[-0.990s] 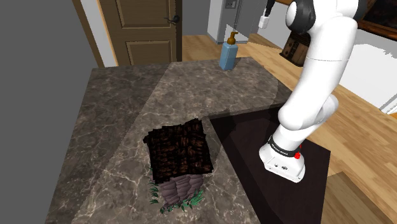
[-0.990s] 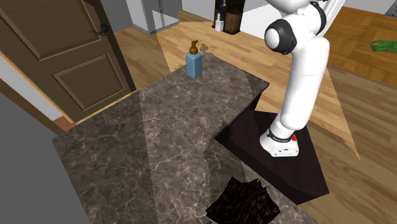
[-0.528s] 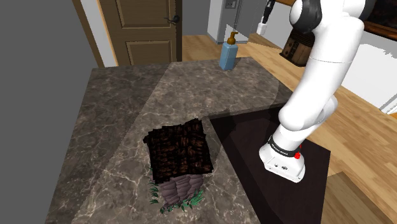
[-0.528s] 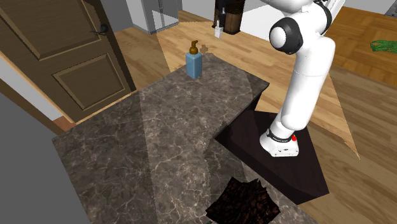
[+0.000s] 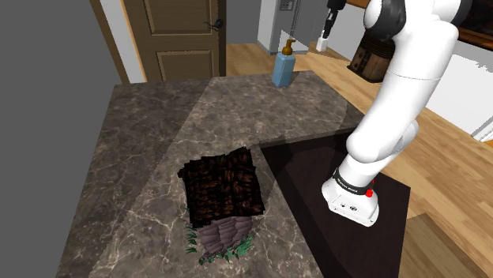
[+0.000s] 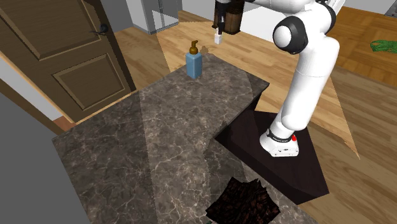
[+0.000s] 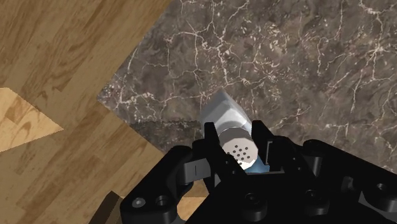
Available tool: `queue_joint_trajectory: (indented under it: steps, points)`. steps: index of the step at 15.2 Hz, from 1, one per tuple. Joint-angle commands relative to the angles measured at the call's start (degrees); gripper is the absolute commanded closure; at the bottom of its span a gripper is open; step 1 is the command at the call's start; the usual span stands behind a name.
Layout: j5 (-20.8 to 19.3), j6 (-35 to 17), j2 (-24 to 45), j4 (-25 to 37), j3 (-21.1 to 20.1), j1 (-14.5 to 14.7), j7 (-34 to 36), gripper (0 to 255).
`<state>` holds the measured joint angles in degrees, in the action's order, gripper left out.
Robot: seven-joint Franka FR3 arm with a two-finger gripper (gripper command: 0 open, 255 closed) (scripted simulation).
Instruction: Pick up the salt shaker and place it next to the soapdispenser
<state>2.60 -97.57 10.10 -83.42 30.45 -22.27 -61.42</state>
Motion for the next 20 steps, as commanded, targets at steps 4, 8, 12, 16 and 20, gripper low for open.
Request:
queue_joint_trajectory:
  steps: [4, 8, 12, 16, 20]
  points:
    - [-0.57, -4.28, -1.04, -5.16, -0.14, 0.49, 0.42, 255]
    - [-0.75, -7.46, -1.36, -8.64, -0.22, 0.70, 0.60, 255]
    - [-0.78, -10.56, -1.43, -11.80, -0.29, 0.82, 0.70, 255]
    - [-0.68, -13.59, -1.26, -14.68, -0.36, 0.88, 0.71, 255]
    - [-0.44, -16.57, -0.86, -17.31, -0.43, 0.88, 0.64, 255]
